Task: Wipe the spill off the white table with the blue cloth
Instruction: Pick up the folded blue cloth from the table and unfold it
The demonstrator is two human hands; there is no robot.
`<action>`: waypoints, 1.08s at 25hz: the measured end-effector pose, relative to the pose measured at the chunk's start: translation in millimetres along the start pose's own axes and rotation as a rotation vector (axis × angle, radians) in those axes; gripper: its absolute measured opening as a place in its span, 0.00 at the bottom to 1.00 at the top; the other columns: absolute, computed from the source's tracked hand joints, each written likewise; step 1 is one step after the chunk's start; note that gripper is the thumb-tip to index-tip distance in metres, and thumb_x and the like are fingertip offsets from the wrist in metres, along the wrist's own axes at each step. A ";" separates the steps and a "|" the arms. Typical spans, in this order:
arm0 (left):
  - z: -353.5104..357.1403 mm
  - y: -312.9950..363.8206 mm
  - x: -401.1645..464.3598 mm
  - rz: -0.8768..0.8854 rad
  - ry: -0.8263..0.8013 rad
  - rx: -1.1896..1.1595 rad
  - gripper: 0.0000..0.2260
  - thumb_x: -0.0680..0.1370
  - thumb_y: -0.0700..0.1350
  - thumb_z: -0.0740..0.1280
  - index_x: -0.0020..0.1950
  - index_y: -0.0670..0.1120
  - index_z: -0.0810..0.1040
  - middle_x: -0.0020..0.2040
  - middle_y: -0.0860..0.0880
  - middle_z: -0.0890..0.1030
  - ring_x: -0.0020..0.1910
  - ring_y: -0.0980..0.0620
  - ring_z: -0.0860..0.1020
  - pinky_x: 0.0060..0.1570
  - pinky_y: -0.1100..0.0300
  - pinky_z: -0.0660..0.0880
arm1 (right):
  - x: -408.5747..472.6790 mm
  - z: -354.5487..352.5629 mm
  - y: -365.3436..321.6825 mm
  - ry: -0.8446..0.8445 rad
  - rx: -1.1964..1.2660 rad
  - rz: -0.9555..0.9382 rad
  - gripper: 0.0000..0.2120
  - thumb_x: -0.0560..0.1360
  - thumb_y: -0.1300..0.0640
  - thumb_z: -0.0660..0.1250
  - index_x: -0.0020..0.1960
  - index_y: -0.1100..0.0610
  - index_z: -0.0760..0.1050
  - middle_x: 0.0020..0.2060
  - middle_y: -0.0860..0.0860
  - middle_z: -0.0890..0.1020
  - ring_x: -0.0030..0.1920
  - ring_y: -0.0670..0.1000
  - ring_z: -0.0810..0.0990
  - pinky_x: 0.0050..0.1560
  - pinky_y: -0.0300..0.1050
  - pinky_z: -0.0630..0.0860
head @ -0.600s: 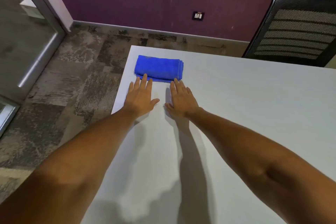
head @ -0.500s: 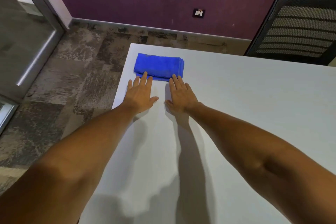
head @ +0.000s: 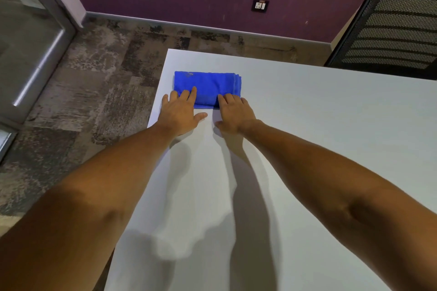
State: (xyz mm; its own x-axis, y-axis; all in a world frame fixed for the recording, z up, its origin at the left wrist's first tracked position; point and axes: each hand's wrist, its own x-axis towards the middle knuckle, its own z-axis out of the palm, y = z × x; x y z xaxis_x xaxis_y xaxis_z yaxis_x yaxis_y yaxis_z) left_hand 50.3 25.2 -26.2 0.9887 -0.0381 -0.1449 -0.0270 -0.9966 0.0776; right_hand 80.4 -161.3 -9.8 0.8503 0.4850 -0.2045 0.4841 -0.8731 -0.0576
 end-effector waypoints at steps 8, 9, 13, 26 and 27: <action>14.9 1.3 -19.6 0.083 0.040 0.127 0.25 0.81 0.57 0.60 0.74 0.46 0.65 0.62 0.46 0.76 0.59 0.43 0.71 0.54 0.51 0.67 | -21.6 7.4 0.0 0.092 0.098 0.015 0.11 0.81 0.56 0.62 0.59 0.58 0.79 0.56 0.56 0.78 0.57 0.58 0.76 0.51 0.51 0.78; 16.8 1.3 -24.3 0.093 0.033 0.137 0.25 0.81 0.56 0.60 0.74 0.46 0.65 0.62 0.46 0.76 0.59 0.44 0.71 0.54 0.51 0.67 | -25.3 7.2 -1.2 0.087 0.109 0.033 0.11 0.81 0.57 0.62 0.59 0.58 0.80 0.56 0.56 0.79 0.57 0.57 0.77 0.50 0.51 0.79; 13.4 9.8 -52.1 0.074 -0.015 0.102 0.25 0.81 0.57 0.59 0.75 0.47 0.66 0.62 0.47 0.77 0.59 0.44 0.71 0.54 0.52 0.67 | -51.8 1.5 -9.6 0.075 0.131 0.073 0.10 0.80 0.60 0.64 0.57 0.57 0.82 0.53 0.54 0.81 0.55 0.56 0.79 0.46 0.49 0.80; -36.7 29.6 -150.3 -0.031 0.171 -0.197 0.10 0.78 0.50 0.66 0.52 0.45 0.81 0.49 0.46 0.80 0.48 0.44 0.77 0.50 0.51 0.72 | -132.1 -57.5 -37.8 0.113 0.620 0.201 0.10 0.76 0.62 0.56 0.52 0.58 0.74 0.43 0.53 0.81 0.44 0.57 0.79 0.45 0.49 0.74; -45.1 28.0 -157.9 -0.065 0.199 -0.386 0.08 0.77 0.48 0.67 0.49 0.45 0.80 0.47 0.46 0.80 0.45 0.44 0.78 0.48 0.52 0.73 | -138.9 -64.3 -40.3 0.115 0.692 0.231 0.09 0.78 0.61 0.55 0.53 0.57 0.73 0.42 0.53 0.81 0.43 0.55 0.78 0.44 0.47 0.74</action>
State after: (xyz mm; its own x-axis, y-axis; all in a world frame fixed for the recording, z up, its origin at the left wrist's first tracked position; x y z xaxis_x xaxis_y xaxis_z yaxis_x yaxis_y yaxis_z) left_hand -99.9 6.5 43.3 0.9967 0.0760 0.0284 0.0556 -0.8947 0.4432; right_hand -43.9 -190.3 83.7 0.9494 0.2541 -0.1843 0.0818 -0.7671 -0.6363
